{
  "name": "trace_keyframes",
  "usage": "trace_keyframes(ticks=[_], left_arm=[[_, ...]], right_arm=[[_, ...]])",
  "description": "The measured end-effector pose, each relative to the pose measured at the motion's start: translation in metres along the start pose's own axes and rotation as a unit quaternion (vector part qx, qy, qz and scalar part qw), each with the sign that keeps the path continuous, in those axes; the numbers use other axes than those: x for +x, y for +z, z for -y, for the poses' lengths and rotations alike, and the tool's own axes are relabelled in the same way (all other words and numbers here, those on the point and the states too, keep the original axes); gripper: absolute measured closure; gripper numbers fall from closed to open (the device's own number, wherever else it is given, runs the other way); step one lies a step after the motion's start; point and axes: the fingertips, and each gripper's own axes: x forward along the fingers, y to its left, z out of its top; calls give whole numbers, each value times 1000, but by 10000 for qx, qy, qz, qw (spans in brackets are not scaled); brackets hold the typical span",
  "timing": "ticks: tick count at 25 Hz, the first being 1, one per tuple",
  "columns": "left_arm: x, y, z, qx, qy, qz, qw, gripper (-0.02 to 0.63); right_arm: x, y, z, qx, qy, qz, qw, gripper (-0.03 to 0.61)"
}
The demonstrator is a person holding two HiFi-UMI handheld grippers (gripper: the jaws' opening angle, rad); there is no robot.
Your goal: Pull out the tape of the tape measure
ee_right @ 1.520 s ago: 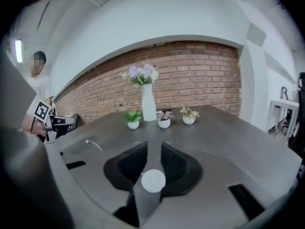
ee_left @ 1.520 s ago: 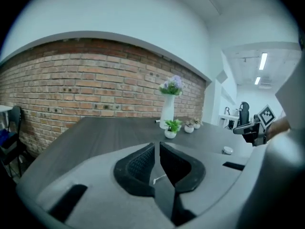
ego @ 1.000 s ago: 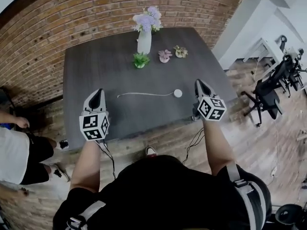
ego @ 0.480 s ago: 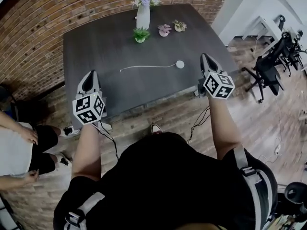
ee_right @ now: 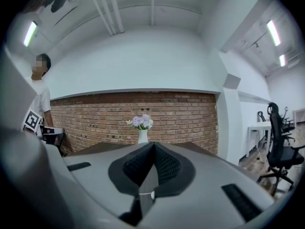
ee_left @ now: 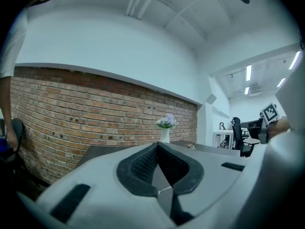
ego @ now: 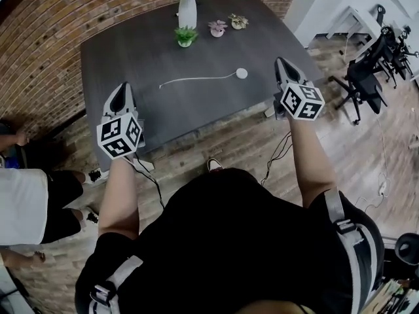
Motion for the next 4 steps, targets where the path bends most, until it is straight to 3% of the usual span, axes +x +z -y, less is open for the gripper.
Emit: trace_keyframes(ticks=[4], left_arm=[[9, -1, 5, -47, -29, -20, 10000, 604]], right_arm=[[2, 7, 7, -40, 22, 60, 10000, 583]])
